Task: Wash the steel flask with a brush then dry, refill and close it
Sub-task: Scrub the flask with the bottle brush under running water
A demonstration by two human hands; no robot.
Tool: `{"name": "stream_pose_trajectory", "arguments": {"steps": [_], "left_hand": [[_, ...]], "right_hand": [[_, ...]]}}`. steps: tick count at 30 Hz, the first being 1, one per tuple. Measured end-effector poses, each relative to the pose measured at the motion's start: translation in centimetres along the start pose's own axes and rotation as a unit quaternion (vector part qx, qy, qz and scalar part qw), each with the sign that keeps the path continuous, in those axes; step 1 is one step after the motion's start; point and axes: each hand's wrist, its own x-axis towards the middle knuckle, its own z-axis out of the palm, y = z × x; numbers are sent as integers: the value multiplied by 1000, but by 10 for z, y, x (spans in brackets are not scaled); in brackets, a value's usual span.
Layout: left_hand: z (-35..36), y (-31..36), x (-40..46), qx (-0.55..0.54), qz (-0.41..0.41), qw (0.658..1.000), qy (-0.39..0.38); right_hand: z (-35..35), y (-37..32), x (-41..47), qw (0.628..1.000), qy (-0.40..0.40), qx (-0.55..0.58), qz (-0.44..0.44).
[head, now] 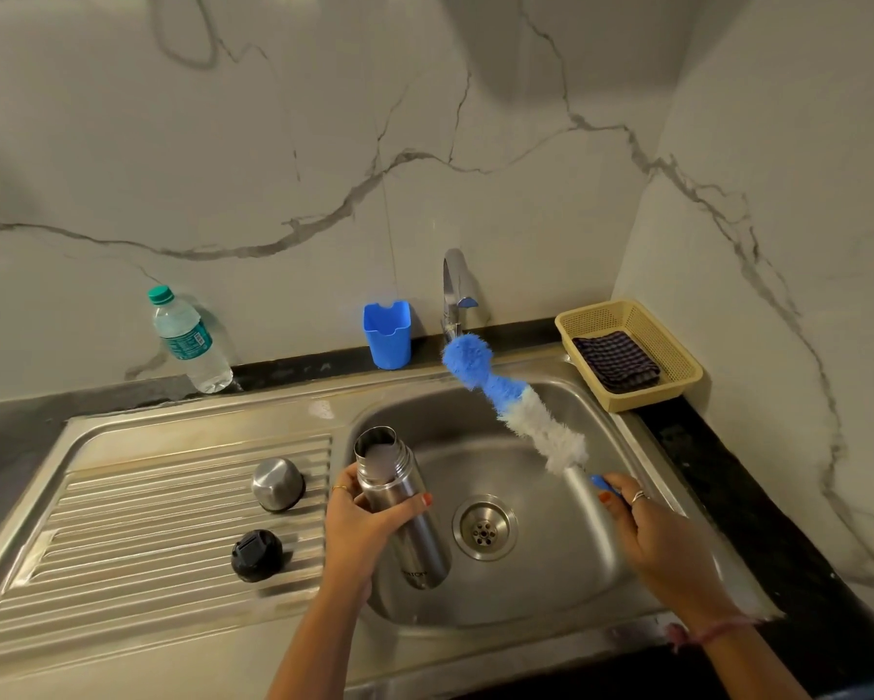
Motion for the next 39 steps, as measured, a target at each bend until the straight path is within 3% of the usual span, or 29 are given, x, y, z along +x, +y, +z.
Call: {"name": "stream_pose_trajectory", "arguments": {"steps": [10,18,31,39], "left_hand": [[3,0,2,24,8,1000,-10],[11,2,18,84,37,995,-33],[73,35,103,247,152,946,-144],[117,48,158,297,146,922,-200]], "right_hand": [[-2,0,3,993,72,90,37],[5,13,6,997,62,29,33],[24,41,19,990,44,42,126],[31,56,35,980,30,62,185]]}}
